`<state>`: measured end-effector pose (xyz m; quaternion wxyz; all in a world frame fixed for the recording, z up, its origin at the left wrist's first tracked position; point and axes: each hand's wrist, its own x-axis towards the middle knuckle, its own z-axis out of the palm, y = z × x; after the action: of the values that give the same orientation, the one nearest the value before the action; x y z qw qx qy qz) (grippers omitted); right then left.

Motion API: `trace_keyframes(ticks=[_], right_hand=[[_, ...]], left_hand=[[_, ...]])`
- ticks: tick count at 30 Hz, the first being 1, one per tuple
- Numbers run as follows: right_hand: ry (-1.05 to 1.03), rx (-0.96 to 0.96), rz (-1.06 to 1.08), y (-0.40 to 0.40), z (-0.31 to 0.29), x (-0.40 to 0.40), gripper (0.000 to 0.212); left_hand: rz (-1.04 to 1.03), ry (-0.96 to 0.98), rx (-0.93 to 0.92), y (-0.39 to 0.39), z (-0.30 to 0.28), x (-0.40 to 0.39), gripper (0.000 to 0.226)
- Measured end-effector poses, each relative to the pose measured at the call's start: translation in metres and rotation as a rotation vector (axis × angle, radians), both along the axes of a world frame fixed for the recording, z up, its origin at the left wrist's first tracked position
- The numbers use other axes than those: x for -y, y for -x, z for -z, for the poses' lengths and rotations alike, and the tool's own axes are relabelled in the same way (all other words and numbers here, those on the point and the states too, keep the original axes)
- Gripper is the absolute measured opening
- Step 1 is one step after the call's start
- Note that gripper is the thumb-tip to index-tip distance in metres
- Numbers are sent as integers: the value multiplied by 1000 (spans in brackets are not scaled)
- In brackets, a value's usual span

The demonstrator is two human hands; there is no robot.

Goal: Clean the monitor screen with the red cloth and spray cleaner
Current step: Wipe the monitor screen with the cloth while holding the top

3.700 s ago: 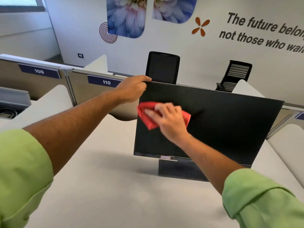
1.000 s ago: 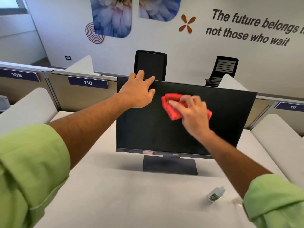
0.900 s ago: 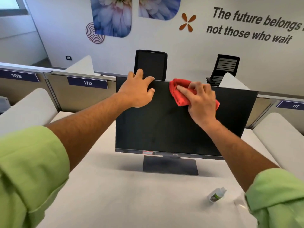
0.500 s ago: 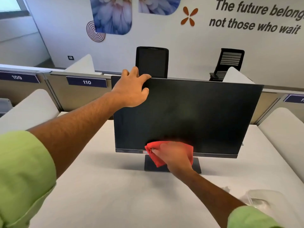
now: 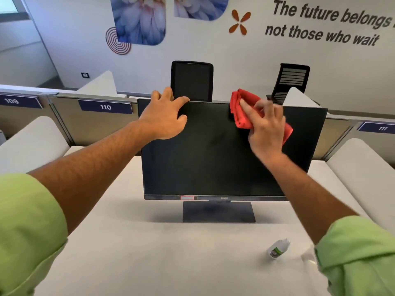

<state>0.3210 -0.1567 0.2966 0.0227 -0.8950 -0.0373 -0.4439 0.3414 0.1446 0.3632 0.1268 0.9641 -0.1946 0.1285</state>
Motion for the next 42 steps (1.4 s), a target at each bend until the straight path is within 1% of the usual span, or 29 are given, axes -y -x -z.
trace_keyframes(ticks=[3,7,8,10,11,12,14,16,17,20,23,24,26,28,30,32,34,35,37,39,42], right_hand=[[0,-25,-100,26,67,-26,65],[90,-185,-305,73,172,-46,52],[133,-235,-336,84,193,-46,51],[206,-323,-373,100,217,-42,62],[237,-338,-389,100,216,-39,67],[263,-336,-406,96,209,-35,67],[265,-288,-418,83,182,-26,54],[238,-178,-339,67,142,-9,44],[214,-117,-286,57,119,3,43],[135,19,-121,26,49,43,54],[53,50,-7,5,1,68,60],[3,56,15,4,-1,66,61],[-82,86,62,11,17,51,61],[-143,78,48,29,56,26,60],[-161,23,-12,52,104,-1,54],[-145,-59,-94,77,154,-24,45],[-43,-179,-185,101,197,-38,39],[25,-231,-228,110,211,-40,42],[139,-283,-310,113,212,-32,50],[171,-264,-338,101,191,-17,46],[154,-110,-224,75,133,16,37]], left_hand=[[-3,9,-14,-1,1,-3,55],[0,23,-36,-2,-1,-6,54],[6,24,-35,-2,-1,-6,54],[19,24,-30,-2,-1,-5,54],[23,26,-29,-2,-2,-4,54],[24,30,-34,-2,-3,-4,53],[25,35,-51,-3,-5,-4,52],[22,40,-62,-4,-6,-5,51],[19,46,-67,-4,-6,-6,51],[11,66,-76,-4,-6,-6,49],[16,72,-82,-4,-7,-2,50],[17,71,-81,-4,-7,-1,50],[18,69,-76,-5,-6,2,51],[15,68,-73,-6,-6,4,50],[12,69,-68,-6,-6,2,50],[14,70,-66,-7,-5,0,50],[22,68,-63,-7,-6,-3,50],[28,69,-60,-7,-7,-3,50],[40,73,-58,-6,-7,-3,50],[42,73,-63,-7,-8,-2,50],[27,64,-45,-8,-7,-2,49]])
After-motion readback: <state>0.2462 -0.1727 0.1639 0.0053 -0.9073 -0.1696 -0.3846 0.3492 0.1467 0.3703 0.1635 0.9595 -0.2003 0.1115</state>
